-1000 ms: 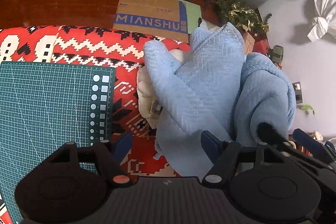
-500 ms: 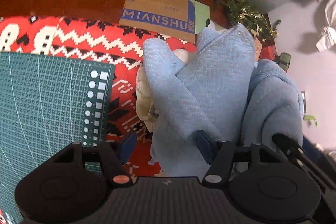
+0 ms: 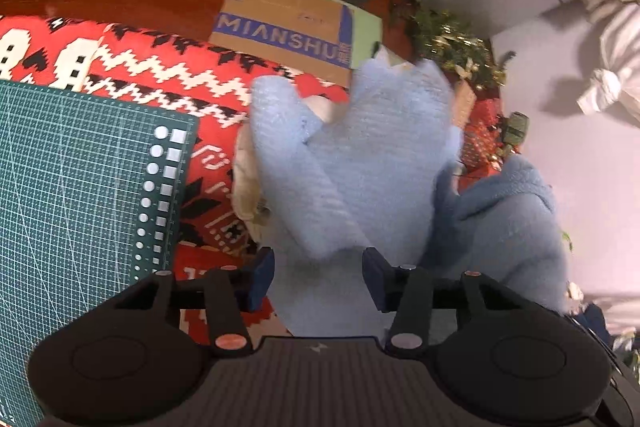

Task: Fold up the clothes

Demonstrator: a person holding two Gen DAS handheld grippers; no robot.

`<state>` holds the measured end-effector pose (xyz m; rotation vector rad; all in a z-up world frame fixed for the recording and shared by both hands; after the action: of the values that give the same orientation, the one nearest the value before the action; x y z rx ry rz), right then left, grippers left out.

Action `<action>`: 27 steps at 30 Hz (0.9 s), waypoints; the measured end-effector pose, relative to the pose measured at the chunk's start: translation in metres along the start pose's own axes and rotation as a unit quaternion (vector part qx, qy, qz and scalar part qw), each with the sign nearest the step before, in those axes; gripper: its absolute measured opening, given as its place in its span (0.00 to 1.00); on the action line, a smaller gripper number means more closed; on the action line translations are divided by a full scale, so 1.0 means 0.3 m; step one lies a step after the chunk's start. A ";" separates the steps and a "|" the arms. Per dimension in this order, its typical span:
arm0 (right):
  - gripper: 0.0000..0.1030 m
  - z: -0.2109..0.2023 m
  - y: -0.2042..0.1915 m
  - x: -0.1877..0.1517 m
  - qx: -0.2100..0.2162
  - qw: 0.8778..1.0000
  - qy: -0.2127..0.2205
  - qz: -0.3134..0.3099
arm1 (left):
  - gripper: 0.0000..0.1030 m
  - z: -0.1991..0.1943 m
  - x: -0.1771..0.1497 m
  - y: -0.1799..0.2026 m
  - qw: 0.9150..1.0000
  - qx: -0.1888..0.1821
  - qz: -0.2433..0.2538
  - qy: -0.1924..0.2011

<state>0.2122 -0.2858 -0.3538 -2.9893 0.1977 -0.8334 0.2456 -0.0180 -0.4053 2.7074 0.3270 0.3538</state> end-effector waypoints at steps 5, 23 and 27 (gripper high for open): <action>0.14 -0.034 -0.003 -0.015 0.025 1.000 -0.004 0.003 | 0.50 -0.054 -0.024 0.093 0.998 -0.037 0.041 0.004; 0.14 -0.090 -0.090 -0.271 0.081 0.994 -0.071 0.008 | 0.70 0.024 -0.048 0.246 0.988 -0.055 0.135 -0.043; 0.14 -0.116 -0.053 -0.348 0.076 0.993 -0.089 0.028 | 0.69 0.064 -0.115 0.277 0.984 -0.066 0.150 -0.065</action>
<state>0.1073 -0.2563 -0.3765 -2.8789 0.2003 -0.5463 0.2333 -0.1087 -0.3958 2.6311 -0.1401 0.2701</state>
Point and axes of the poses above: each gripper's, at about its wrist camera, not at the fingertips, and z roughly the way its jaws point, y to its right, x to its top, the point moved 4 cm from there along z, roughly the way its jaws point, and after that the axes turned 10 degrees about z, right-handed, at the moved point
